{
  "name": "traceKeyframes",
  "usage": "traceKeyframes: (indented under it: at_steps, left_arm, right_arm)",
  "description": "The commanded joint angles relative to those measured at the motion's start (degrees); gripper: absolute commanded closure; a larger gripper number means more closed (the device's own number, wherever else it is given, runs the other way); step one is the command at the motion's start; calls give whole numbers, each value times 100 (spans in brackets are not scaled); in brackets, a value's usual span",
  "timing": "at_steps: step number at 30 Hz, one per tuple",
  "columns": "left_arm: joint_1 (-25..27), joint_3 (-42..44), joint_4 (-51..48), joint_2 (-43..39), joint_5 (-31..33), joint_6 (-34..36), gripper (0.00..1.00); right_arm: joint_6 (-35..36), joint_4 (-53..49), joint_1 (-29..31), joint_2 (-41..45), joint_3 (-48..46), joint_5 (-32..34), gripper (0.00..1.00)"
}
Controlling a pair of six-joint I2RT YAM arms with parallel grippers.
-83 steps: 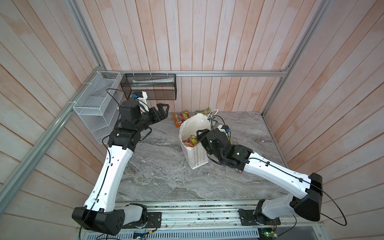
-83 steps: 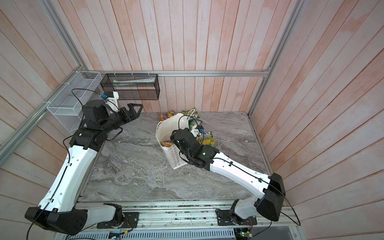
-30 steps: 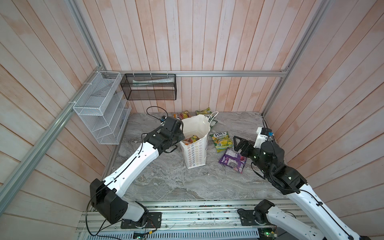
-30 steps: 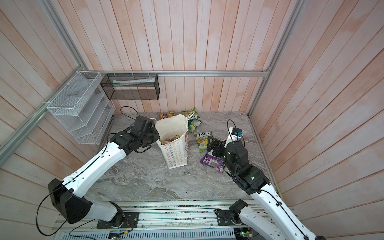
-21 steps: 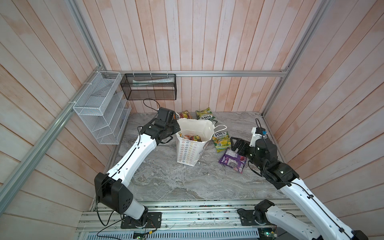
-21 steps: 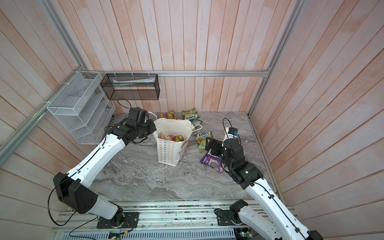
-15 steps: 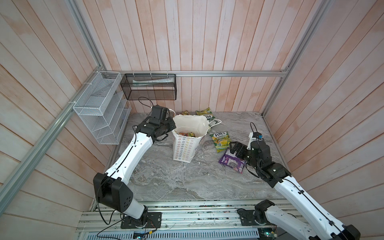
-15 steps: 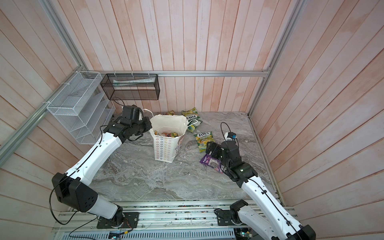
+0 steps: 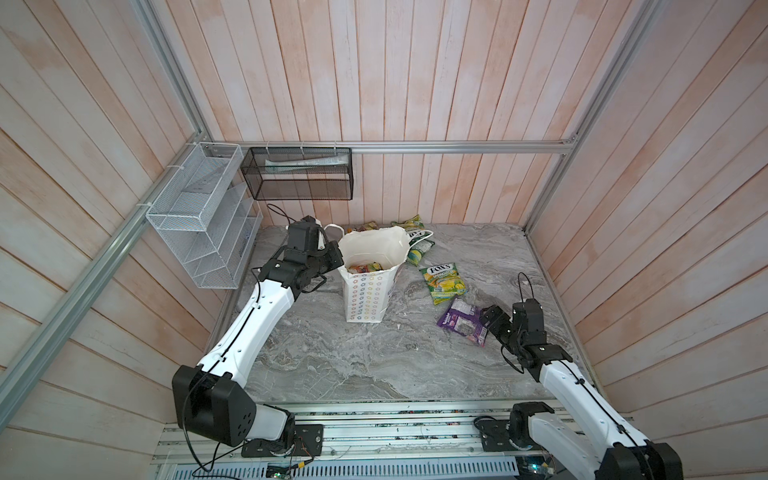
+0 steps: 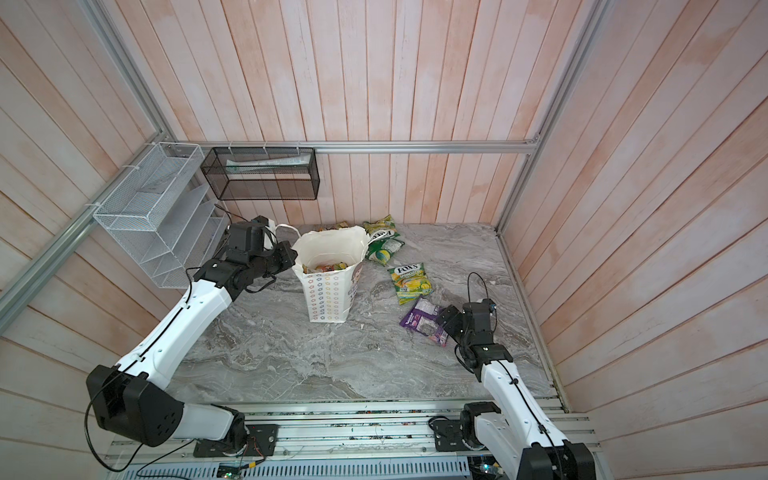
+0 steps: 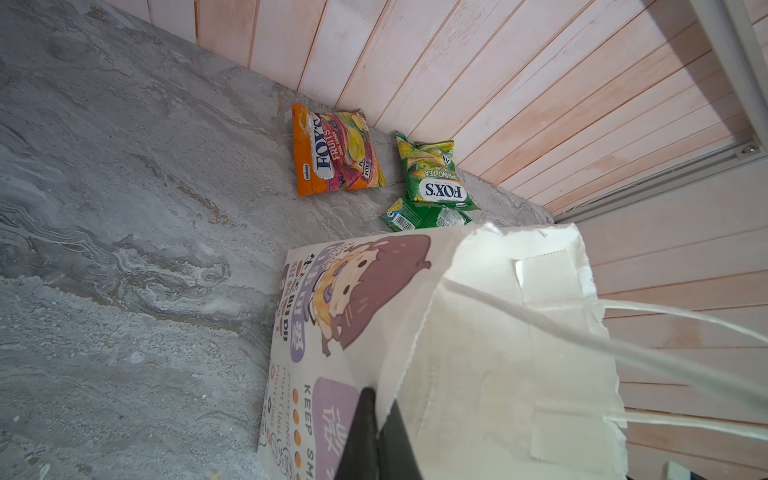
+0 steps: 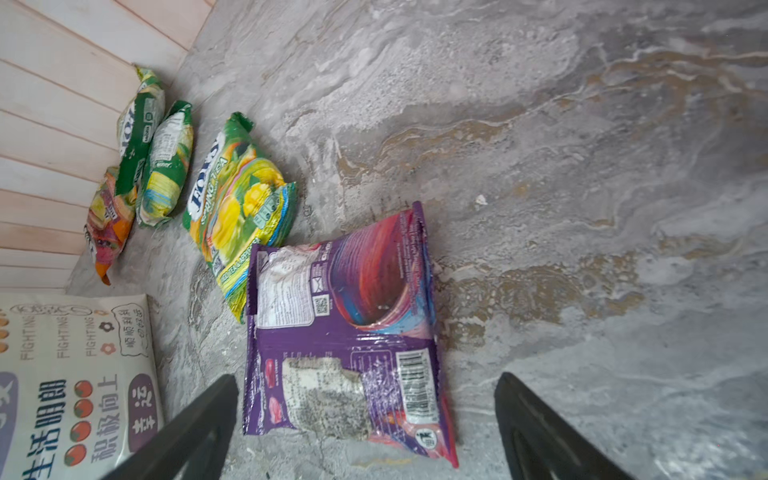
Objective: Place the snacks into the paper bag
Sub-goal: 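Lower the right gripper onto the purple snack bag and grasp it, then lift the purple bag with the right gripper and carry it toward the paper bag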
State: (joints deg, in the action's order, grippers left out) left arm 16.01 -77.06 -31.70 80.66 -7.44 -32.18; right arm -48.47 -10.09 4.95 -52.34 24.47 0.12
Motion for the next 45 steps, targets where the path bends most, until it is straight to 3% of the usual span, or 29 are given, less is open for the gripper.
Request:
traceKeyframes:
  at_steps: [1, 4, 15, 21, 26, 35, 45]
  left_arm:
    - [-19, 17, 565, -339, -81, 261, 100]
    - [-51, 102, 658, -416, -165, 265, 100]
    - [-92, 260, 846, -816, -246, 278, 100]
    - [-89, 345, 969, -694, -505, 161, 100]
    - [-89, 401, 1051, -613, -746, 37, 100]
    - [-89, 419, 956, -526, -484, 19, 100]
    - [-167, 464, 1052, -384, -714, -60, 100]
  right_arm:
    - [-109, 234, -259, 51, -132, 85, 3]
    - [-7, 606, -525, -146, -308, -272, 5]
    - [448, 1478, -486, -1694, -34, -894, 24]
    - [524, 1921, -194, -2238, 42, -953, 25]
    - [419, 2443, -84, -2570, -139, -1198, 41]
    - [348, 2515, 54, -2350, -223, -1181, 98]
    - [50, 1546, 129, -258, 74, -988, 100]
